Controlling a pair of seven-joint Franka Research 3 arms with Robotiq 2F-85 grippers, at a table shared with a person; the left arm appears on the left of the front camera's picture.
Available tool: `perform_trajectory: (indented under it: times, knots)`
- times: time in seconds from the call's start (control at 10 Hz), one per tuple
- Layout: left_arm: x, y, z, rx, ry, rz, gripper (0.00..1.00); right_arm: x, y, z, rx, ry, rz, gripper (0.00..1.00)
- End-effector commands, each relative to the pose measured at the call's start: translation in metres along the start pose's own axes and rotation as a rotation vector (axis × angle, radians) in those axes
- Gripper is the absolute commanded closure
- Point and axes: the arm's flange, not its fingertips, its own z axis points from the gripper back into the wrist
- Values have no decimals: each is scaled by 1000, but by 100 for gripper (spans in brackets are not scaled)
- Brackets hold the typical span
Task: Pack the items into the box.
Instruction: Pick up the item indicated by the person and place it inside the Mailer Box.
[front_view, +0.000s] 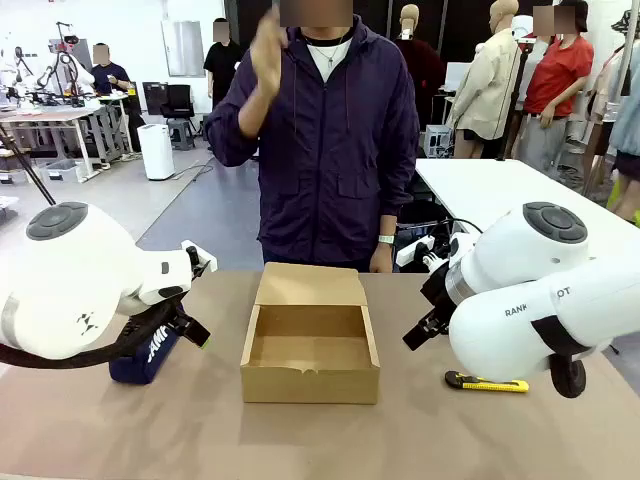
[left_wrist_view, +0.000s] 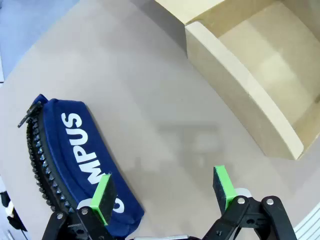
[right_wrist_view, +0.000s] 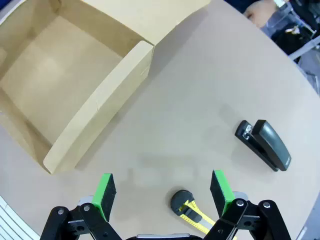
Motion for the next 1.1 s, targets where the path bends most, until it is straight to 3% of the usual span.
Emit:
perform_trajectory:
  times: [0.0,1.0]
  knots:
    - [0,0,0,0,0,0,0,0,0,0,0,0,0,0]
    - [0,0,0,0,0,0,0,0,0,0,0,0,0,0]
